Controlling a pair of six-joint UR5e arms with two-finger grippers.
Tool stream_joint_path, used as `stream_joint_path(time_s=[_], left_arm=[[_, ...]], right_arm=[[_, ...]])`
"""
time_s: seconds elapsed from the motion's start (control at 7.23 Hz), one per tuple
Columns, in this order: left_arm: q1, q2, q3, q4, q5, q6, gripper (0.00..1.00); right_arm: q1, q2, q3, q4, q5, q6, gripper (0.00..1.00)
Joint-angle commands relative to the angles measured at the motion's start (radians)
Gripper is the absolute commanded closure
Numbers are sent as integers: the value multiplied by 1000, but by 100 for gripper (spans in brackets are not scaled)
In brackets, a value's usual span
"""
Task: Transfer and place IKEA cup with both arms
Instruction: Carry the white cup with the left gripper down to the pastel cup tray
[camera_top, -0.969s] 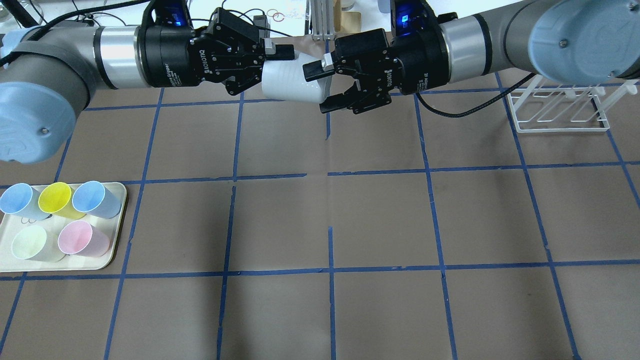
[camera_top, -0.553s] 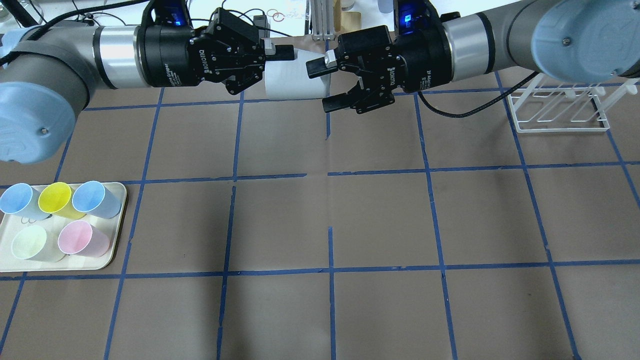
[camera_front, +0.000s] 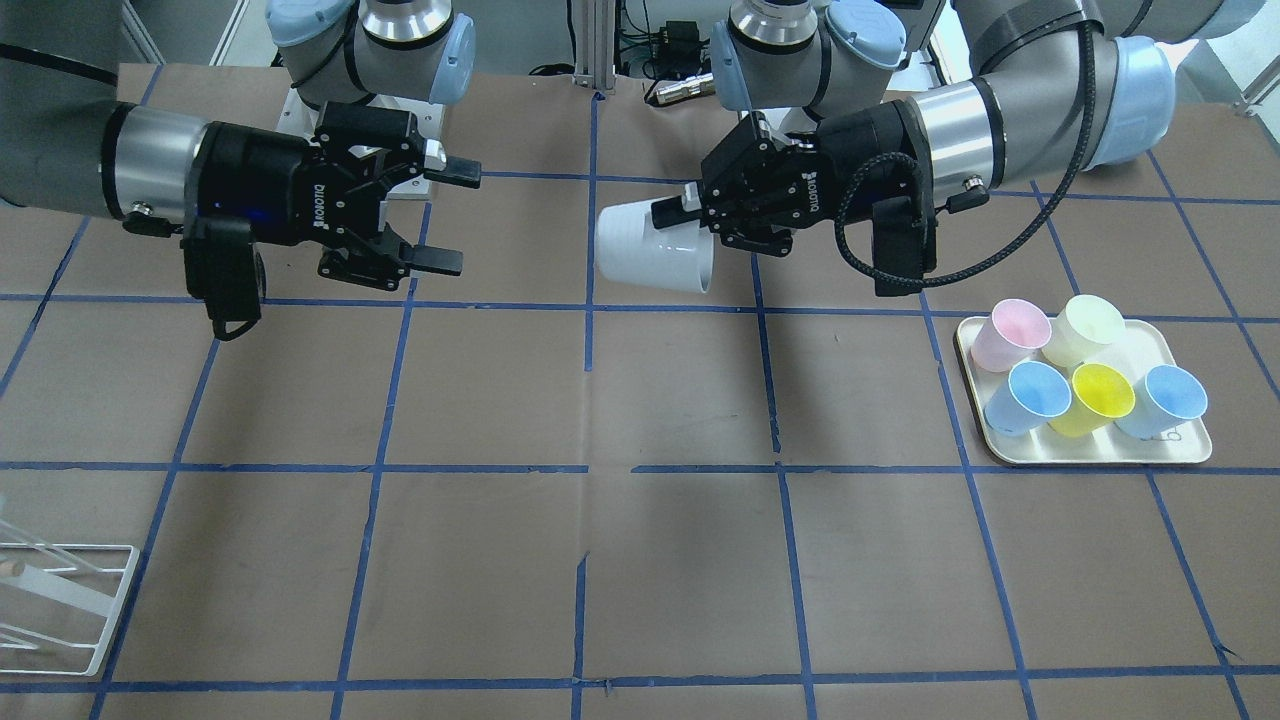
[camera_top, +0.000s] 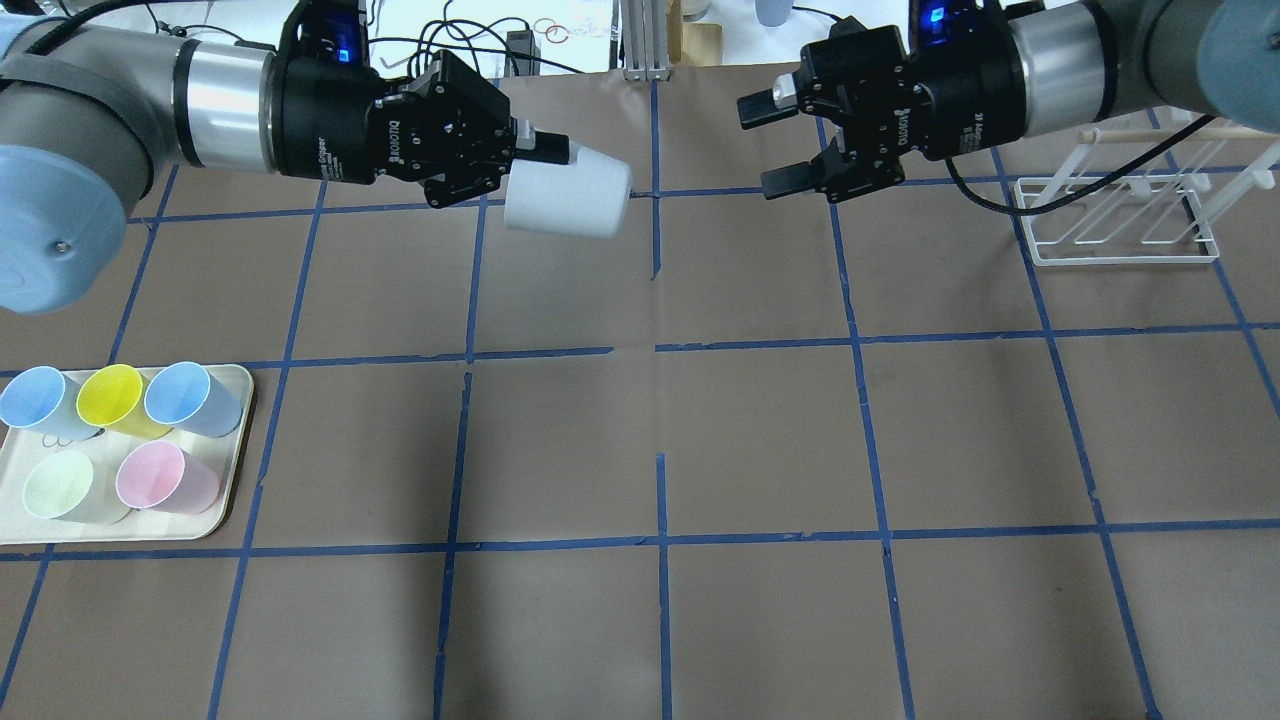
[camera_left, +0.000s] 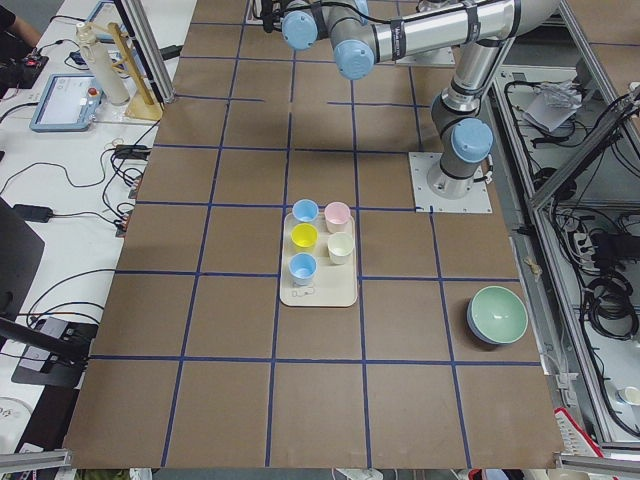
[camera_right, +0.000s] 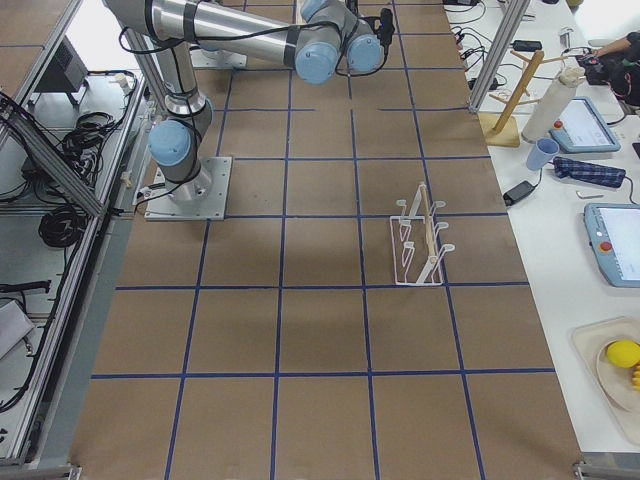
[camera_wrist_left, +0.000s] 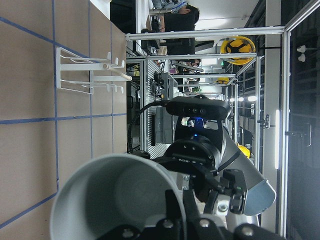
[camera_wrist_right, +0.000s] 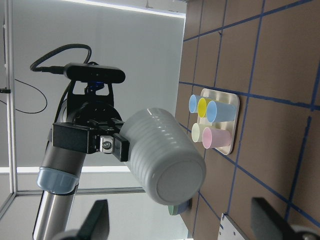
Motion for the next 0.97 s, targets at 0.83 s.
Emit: stream_joint_path(time_s=[0.83], left_arm=[[482, 14, 61, 12, 1039, 457, 100]], right_arm=[[102, -131, -11, -370, -943, 898, 0]])
